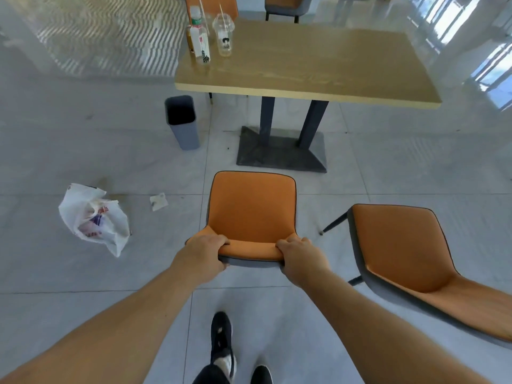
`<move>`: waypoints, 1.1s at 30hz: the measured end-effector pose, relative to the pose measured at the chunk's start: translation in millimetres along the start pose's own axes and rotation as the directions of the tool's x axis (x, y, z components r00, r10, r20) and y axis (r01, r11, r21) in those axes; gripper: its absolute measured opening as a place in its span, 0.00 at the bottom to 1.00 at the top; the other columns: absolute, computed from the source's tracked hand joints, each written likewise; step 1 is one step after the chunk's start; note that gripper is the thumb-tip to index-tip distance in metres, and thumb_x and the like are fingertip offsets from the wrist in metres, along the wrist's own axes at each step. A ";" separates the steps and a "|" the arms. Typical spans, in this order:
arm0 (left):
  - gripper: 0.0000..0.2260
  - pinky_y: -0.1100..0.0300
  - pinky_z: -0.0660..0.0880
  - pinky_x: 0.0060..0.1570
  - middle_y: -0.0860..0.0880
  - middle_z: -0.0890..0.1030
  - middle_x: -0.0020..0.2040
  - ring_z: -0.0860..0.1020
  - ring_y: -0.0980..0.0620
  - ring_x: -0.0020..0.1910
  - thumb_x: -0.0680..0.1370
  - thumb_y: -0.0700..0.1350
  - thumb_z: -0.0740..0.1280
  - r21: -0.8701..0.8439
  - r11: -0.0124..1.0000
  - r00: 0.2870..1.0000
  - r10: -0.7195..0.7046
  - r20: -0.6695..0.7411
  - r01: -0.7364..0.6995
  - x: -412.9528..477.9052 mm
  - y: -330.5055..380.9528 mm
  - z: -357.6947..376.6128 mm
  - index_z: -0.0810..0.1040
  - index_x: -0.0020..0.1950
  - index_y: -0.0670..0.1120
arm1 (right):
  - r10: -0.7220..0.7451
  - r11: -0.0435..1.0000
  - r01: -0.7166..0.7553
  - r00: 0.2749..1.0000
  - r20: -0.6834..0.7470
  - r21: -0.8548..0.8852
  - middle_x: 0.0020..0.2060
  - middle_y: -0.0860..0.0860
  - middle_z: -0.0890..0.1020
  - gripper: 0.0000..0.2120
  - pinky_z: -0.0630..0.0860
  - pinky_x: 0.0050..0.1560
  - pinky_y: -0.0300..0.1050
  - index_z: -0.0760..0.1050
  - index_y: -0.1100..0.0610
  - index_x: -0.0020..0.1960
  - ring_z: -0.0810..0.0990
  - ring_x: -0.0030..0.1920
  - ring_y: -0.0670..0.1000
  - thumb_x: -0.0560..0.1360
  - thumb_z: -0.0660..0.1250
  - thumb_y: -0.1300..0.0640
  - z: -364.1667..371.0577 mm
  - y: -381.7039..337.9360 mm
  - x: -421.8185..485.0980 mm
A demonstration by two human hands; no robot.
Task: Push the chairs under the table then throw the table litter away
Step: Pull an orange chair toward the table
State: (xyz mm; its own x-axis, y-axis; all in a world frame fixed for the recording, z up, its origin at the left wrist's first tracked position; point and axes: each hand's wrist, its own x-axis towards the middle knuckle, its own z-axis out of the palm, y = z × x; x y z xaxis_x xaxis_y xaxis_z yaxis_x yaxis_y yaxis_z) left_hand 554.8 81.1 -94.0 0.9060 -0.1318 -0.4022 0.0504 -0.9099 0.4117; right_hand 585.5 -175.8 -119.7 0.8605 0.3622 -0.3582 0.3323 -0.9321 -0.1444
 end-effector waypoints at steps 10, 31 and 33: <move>0.17 0.50 0.77 0.58 0.55 0.79 0.58 0.75 0.51 0.57 0.76 0.53 0.73 0.038 0.998 0.999 0.048 -0.018 -0.047 177.6 -21.5 -88.8 0.78 0.64 0.56 | 0.082 0.996 -0.081 0.997 -0.006 0.045 0.55 0.50 0.78 0.08 0.77 0.47 0.49 0.74 0.48 0.59 0.75 0.55 0.55 0.81 0.64 0.54 -73.4 36.6 170.3; 0.32 0.46 0.75 0.58 0.48 0.79 0.62 0.76 0.44 0.60 0.73 0.69 0.67 0.367 0.886 0.953 0.303 0.005 -0.283 280.1 148.0 -121.7 0.73 0.69 0.50 | 0.318 0.944 -0.304 0.943 -0.096 0.131 0.71 0.54 0.73 0.34 0.75 0.64 0.56 0.62 0.52 0.77 0.71 0.69 0.59 0.78 0.68 0.40 -153.0 128.4 151.5; 0.33 0.47 0.75 0.61 0.46 0.78 0.68 0.75 0.43 0.65 0.75 0.66 0.68 0.246 0.877 0.909 0.412 0.060 -0.413 260.6 214.5 -101.0 0.71 0.74 0.49 | 0.382 0.921 -0.366 0.917 -0.118 0.132 0.72 0.54 0.73 0.35 0.74 0.65 0.57 0.62 0.51 0.78 0.71 0.70 0.59 0.77 0.68 0.38 -157.7 161.0 93.8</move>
State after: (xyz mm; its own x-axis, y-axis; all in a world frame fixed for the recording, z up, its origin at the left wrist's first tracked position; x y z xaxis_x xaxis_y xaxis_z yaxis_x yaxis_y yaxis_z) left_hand 844.2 -108.7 -28.0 0.8196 -0.5180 -0.2449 -0.4336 -0.8401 0.3258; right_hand 780.6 -292.7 -31.1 0.9613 -0.0243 -0.2743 -0.0603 -0.9905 -0.1236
